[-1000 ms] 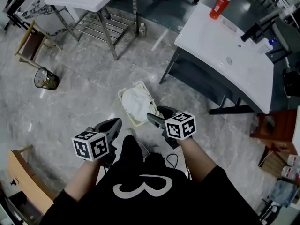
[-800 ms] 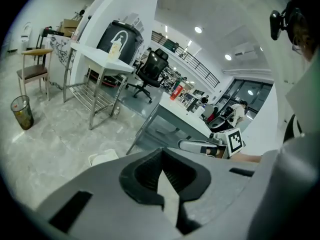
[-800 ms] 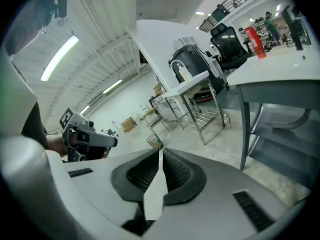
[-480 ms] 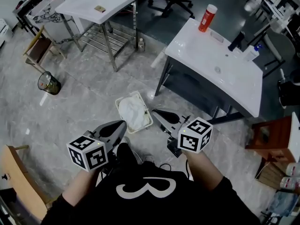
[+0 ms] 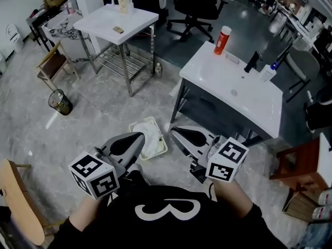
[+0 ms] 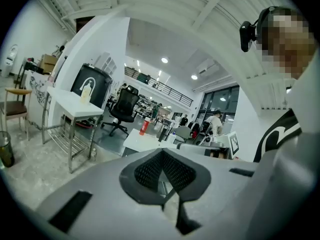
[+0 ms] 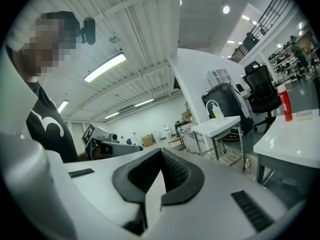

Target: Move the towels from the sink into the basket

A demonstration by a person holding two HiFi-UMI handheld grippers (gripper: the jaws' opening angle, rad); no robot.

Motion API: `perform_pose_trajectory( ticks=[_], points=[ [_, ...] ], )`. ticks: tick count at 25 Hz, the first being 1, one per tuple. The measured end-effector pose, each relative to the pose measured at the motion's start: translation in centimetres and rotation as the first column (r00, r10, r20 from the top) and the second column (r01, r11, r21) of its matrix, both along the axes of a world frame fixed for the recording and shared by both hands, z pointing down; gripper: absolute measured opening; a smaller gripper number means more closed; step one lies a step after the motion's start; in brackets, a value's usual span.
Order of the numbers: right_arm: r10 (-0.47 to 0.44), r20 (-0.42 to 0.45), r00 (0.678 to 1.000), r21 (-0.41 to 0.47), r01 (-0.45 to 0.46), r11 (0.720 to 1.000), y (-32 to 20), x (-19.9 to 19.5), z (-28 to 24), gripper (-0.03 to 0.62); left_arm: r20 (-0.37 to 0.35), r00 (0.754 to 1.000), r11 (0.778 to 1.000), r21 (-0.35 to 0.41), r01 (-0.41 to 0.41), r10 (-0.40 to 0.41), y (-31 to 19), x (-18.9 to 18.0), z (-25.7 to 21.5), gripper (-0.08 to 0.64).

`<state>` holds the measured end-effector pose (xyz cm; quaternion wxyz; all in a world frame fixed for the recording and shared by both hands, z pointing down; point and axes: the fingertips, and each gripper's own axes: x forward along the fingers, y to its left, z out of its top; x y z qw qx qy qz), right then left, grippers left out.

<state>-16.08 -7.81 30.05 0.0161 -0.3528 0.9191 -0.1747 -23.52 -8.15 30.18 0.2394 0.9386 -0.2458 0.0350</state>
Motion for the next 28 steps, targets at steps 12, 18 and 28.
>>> perform_pose_trajectory(
  ticks=[12, 18, 28],
  points=[
    [0.015, -0.010, 1.000, 0.097, -0.014, 0.995, 3.9, 1.2, -3.4, 0.003, -0.005, 1.000, 0.991, 0.131, -0.020, 0.021, 3.2, 1.6, -3.3, 0.005],
    [0.025, -0.033, 0.999, 0.117, -0.021, 0.993, 4.8, 1.9, -3.8, 0.003, -0.002, 0.999, 0.989, 0.146, -0.034, 0.035, 3.9, 2.6, -3.6, 0.005],
    [0.035, -0.050, 0.998, 0.133, -0.028, 0.991, 5.0, 2.0, -4.1, 0.003, 0.028, 0.999, 0.984, 0.169, -0.047, 0.043, 3.9, 2.9, -3.7, 0.005]
  ],
)
